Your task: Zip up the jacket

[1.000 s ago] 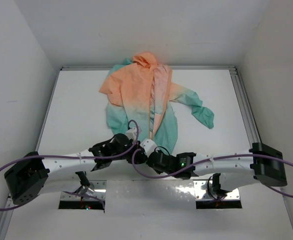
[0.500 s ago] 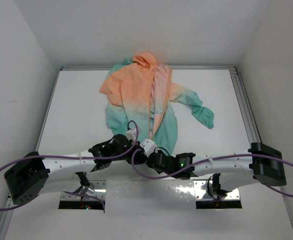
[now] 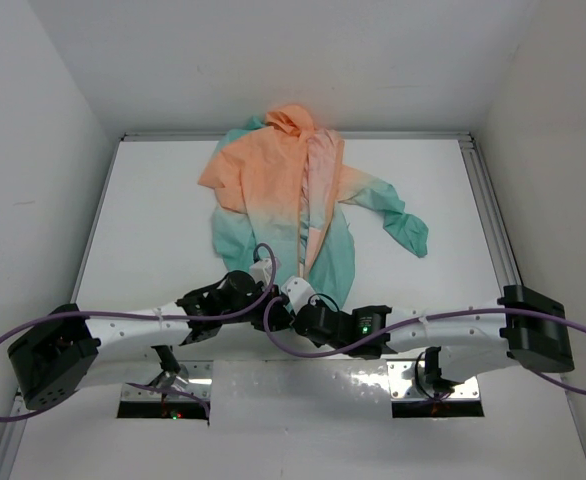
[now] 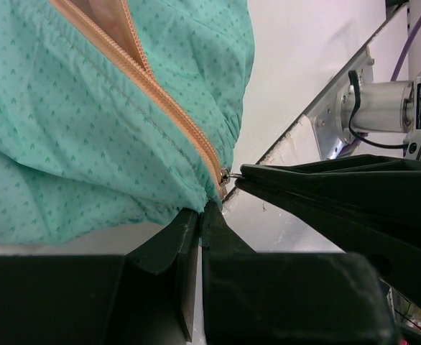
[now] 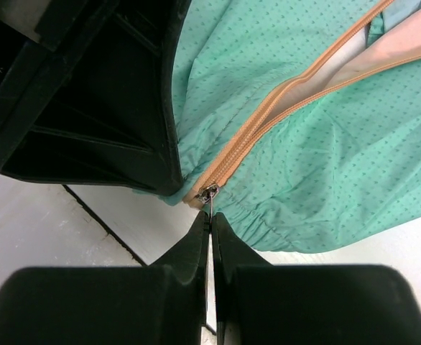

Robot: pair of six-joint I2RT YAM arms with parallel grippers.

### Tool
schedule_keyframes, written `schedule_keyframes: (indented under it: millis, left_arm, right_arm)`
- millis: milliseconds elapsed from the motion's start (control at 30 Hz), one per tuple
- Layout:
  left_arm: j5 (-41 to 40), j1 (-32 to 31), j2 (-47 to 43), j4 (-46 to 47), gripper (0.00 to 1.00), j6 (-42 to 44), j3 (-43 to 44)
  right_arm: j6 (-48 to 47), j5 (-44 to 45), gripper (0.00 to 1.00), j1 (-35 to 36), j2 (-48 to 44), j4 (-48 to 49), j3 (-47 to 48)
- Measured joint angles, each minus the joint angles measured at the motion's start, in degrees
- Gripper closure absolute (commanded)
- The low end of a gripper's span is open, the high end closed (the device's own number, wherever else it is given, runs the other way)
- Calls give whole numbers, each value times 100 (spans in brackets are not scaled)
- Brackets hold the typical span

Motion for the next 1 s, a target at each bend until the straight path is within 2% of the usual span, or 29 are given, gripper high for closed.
schedule_keyframes:
  millis: [200,633,1000]
  left_arm:
    - [28,0,-22,39,100,-2,-24]
    - [96,0,-48,92,100,-59,-74]
    - [94,0,-114,87,100,-63,-103]
  right_arm:
    - [17,-4,90,0,20,76,0]
    - [20,28,91,0,136,201,0]
    - [83,22,86,0,157,96,0]
